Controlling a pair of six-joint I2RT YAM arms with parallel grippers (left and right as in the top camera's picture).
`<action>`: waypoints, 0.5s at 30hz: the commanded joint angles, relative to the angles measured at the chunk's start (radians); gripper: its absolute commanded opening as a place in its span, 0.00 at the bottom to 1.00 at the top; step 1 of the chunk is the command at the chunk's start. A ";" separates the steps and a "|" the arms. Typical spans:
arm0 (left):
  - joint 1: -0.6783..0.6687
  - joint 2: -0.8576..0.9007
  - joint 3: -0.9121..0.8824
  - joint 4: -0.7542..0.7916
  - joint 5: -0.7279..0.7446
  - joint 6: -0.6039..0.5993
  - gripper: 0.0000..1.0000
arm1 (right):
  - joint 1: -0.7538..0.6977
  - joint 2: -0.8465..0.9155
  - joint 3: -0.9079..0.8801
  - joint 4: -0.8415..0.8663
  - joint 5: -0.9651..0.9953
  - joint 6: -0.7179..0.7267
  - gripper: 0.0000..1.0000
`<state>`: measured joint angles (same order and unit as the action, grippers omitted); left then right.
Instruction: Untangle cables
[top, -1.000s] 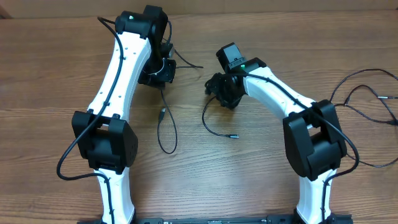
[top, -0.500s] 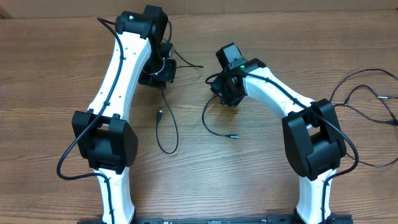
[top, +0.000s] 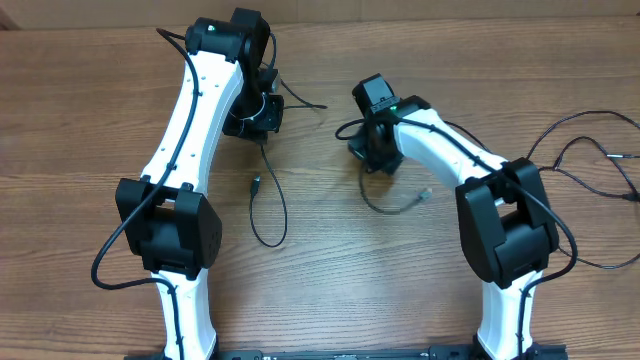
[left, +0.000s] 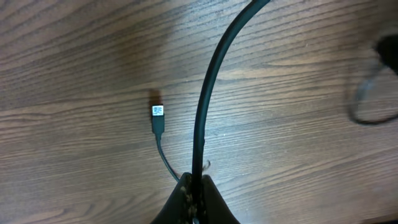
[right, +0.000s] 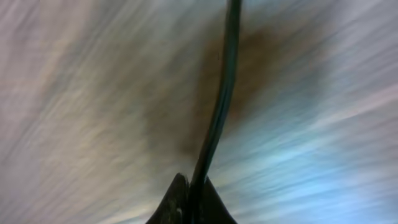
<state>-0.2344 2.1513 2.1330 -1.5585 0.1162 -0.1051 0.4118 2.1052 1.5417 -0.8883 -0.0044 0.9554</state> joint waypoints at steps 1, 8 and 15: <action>-0.004 0.005 -0.003 0.011 0.009 -0.016 0.04 | -0.127 -0.096 0.090 -0.091 0.120 -0.227 0.04; -0.035 0.005 -0.003 0.055 0.015 -0.024 0.04 | -0.439 -0.228 0.303 -0.365 0.246 -0.463 0.04; -0.109 0.005 -0.003 0.145 0.104 -0.034 0.04 | -0.790 -0.241 0.393 -0.533 0.182 -0.516 0.04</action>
<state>-0.3023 2.1513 2.1330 -1.4460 0.1322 -0.1238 -0.2848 1.8622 1.9392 -1.3880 0.2089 0.4969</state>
